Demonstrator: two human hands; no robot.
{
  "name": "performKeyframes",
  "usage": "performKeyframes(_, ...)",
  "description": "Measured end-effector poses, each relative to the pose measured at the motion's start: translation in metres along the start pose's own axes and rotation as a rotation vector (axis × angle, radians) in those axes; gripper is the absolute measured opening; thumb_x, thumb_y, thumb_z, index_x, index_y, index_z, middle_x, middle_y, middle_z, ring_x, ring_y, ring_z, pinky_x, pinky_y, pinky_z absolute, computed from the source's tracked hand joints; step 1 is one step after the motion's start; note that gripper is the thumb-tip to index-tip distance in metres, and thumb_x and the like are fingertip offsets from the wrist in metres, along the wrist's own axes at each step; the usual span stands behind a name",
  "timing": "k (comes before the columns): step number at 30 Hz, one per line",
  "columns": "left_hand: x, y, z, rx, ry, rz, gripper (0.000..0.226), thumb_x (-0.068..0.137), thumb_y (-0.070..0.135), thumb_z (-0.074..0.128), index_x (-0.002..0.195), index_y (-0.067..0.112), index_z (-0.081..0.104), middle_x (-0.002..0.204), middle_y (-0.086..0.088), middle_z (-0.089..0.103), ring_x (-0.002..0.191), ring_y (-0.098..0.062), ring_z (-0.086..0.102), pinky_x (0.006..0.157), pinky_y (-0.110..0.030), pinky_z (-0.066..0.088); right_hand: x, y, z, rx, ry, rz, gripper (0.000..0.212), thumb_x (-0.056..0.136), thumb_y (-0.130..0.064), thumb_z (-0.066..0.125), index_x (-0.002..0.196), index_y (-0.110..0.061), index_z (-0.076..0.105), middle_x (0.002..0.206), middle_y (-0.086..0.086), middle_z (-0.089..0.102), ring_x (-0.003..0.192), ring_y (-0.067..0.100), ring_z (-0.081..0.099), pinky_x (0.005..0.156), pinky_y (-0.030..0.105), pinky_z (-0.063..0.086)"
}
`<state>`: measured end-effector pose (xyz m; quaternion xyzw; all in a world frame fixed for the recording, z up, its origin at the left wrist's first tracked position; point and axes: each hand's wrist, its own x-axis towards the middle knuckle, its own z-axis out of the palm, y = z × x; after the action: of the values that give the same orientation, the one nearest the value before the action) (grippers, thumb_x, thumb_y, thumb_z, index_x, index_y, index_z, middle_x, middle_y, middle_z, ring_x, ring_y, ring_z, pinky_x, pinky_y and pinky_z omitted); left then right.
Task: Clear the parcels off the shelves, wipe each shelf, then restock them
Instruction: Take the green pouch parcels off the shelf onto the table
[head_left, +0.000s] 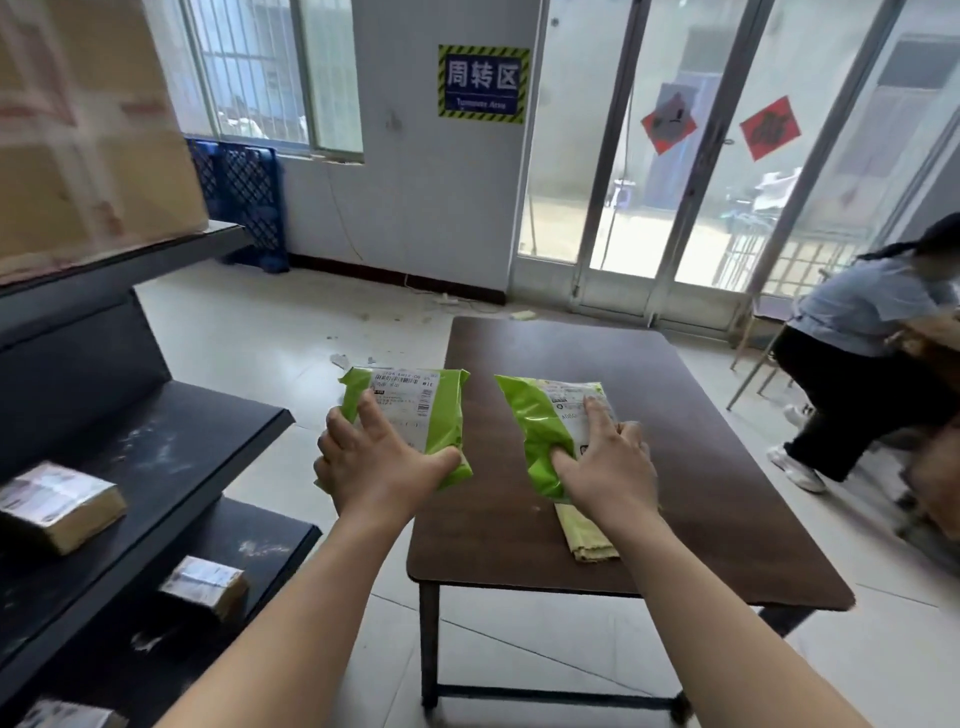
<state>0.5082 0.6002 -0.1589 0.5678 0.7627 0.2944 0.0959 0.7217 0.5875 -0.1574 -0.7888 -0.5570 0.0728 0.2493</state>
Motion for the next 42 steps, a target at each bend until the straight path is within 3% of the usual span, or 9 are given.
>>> performKeyframes(21, 0.198, 0.035, 0.222, 0.121, -0.16, 0.003, 0.121, 0.051, 0.074, 0.066, 0.144, 0.02, 0.011, 0.144, -0.019, 0.021, 0.13, -0.037, 0.026, 0.106, -0.048, 0.027, 0.22, 0.033, 0.152, -0.155, -0.092, 0.157, 0.084, 0.083, -0.055, 0.057, 0.151, -0.03, 0.015, 0.127, 0.012, 0.039, 0.114, 0.033, 0.046, 0.098, 0.04, 0.038)
performKeyframes(42, 0.251, 0.001, 0.437, 0.202, -0.272, -0.178, 0.126, 0.049, 0.075, 0.067, 0.144, 0.025, 0.002, 0.147, -0.017, 0.013, 0.132, -0.038, 0.022, 0.109, -0.051, 0.024, 0.326, 0.119, 0.332, -0.197, -0.216, 0.148, 0.085, 0.085, -0.054, 0.056, 0.152, -0.032, 0.008, 0.134, 0.01, 0.028, 0.114, 0.029, 0.04, 0.101, 0.042, 0.033)
